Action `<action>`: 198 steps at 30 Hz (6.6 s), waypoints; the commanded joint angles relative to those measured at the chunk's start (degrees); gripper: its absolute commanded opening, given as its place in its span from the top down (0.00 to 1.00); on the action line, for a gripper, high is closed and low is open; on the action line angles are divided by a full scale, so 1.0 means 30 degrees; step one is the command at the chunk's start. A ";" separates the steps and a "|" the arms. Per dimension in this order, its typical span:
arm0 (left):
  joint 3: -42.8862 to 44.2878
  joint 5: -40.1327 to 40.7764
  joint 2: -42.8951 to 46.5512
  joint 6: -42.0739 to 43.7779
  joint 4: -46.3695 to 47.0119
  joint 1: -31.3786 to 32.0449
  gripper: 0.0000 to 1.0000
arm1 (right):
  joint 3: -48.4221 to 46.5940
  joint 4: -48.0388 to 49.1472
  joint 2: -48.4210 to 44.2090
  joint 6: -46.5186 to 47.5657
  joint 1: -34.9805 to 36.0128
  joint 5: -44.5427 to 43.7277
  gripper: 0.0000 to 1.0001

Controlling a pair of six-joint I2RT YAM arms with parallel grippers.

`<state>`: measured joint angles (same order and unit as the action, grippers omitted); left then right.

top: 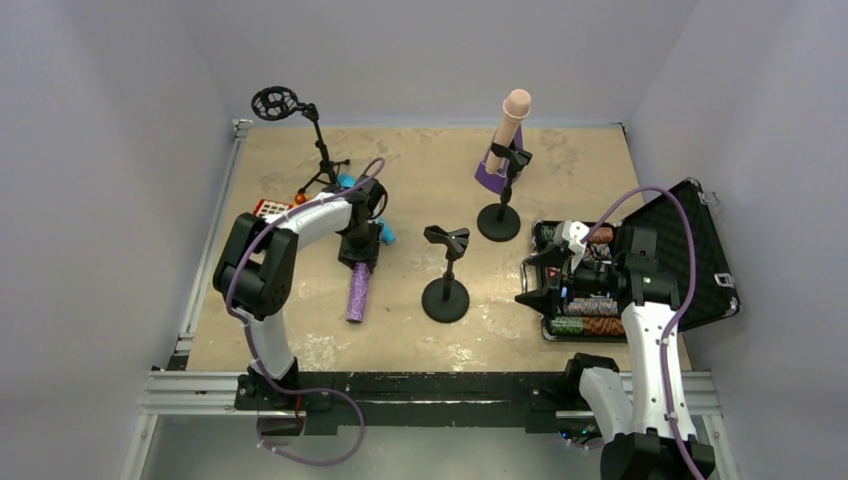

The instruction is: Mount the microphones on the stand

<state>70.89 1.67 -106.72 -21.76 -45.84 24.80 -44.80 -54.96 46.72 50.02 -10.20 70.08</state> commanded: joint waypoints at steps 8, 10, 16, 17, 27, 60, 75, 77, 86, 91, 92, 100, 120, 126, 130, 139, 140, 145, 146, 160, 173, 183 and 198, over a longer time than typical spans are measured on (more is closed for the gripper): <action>-0.2456 -0.0121 0.5336 0.0266 0.1374 -0.0066 1.00 | -0.0715 -0.0327 -0.0339 0.0457 -0.0093 0.0691 0.07; -0.2970 -0.0401 0.6918 0.0427 0.1650 -0.0062 1.00 | -0.0730 -0.0392 -0.0326 0.0536 -0.0098 0.0720 0.07; -0.4359 -0.2422 1.1601 0.1631 0.2753 -0.0077 1.00 | -0.0684 -0.0680 -0.0284 0.0938 -0.0096 0.0835 0.07; -0.4552 -0.2797 1.2328 0.1881 0.2949 -0.0064 1.00 | -0.0683 -0.0758 -0.0266 0.1048 -0.0100 0.0848 0.07; -0.8879 -0.7239 2.1918 0.5418 0.6989 -0.0062 1.00 | -0.0633 -0.1657 -0.0173 0.2448 -0.0105 0.1148 0.07; -1.1414 -1.0811 2.5012 0.6670 0.9129 -0.0062 1.00 | -0.0313 -0.2759 0.0445 0.4821 -0.0088 0.1497 0.07; -1.1385 -1.1012 2.4937 0.6697 0.9105 -0.0062 1.00 | -0.0215 -0.3038 0.0507 0.5386 -0.0084 0.1687 0.07; -1.1385 -1.1027 2.4937 0.6681 0.9129 -0.0062 1.00 | -0.0215 -0.3066 0.0511 0.5431 -0.0106 0.1687 0.07; -1.1385 -1.1191 2.4868 0.6694 0.9158 -0.0070 1.00 | -0.0185 -0.3155 0.0509 0.5635 -0.0100 0.1746 0.07; -1.1409 -1.1184 2.4879 0.6680 0.9154 -0.0062 1.00 | -0.0156 -0.3247 0.0511 0.5781 -0.0097 0.1801 0.07; -1.1414 -1.1198 2.4879 0.6694 0.9158 -0.0062 1.00 | -0.0171 -0.3265 0.0511 0.5795 -0.0085 0.1804 0.07; -1.1414 -1.1296 2.4908 0.6695 0.9232 -0.0055 1.00 | -0.0278 -0.3725 0.0562 0.6438 -0.0073 0.2010 0.07; -1.1561 -1.1659 2.5457 0.6495 0.9597 -0.0062 1.00 | -0.7023 -0.2875 0.1624 0.4805 0.3115 -0.2867 0.06; -1.1734 -1.1644 2.5749 0.6375 0.9797 -0.0057 1.00 | -0.8424 0.1432 0.2366 -0.0273 0.6860 -0.4744 0.07; -1.1795 -1.1633 2.5758 0.6353 0.9862 -0.0062 1.00 | -0.9434 0.3621 0.3379 -0.3170 0.9268 -0.5719 0.07; -1.1824 -1.1497 2.5788 0.6374 0.9880 -0.0062 1.00 | -1.0719 0.5503 0.5683 -0.6337 1.2626 -0.7407 0.07; -1.1824 -1.1494 2.5773 0.6389 0.9888 -0.0062 1.00 | -1.0760 0.5578 0.5863 -0.6530 1.2777 -0.7396 0.07; -1.1824 -1.1483 2.5784 0.6403 0.9891 -0.0055 1.00 | -1.0413 0.6184 0.6582 -0.7116 1.3574 -0.7750 0.06; -1.1824 -1.1463 2.5805 0.6403 0.9869 -0.0062 1.00 | -1.0234 0.6369 0.6664 -0.7191 1.3723 -0.7900 0.06; -1.2004 -1.1256 2.5979 0.6005 1.0768 -0.0063 1.00 | -0.8419 0.7913 0.6464 -0.8000 1.4502 -0.9428 0.14; -0.9024 -1.1861 2.1181 0.4840 1.8640 -0.0008 1.00 | -0.8202 0.8219 0.6244 -0.8456 1.4545 -0.9495 0.64; -0.6262 -1.4159 1.6989 0.4272 2.2504 0.1036 1.00 | -0.8047 0.7870 0.5906 -0.7662 1.4547 -0.9167 0.92; -0.5482 -1.4467 1.4410 0.3691 2.4335 0.3396 1.00 | -0.8418 0.7964 0.6507 -0.8472 1.4531 -0.8182 0.89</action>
<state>51.18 -40.40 -62.98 -10.33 20.01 33.47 -68.36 -32.97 65.63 26.26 33.23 43.13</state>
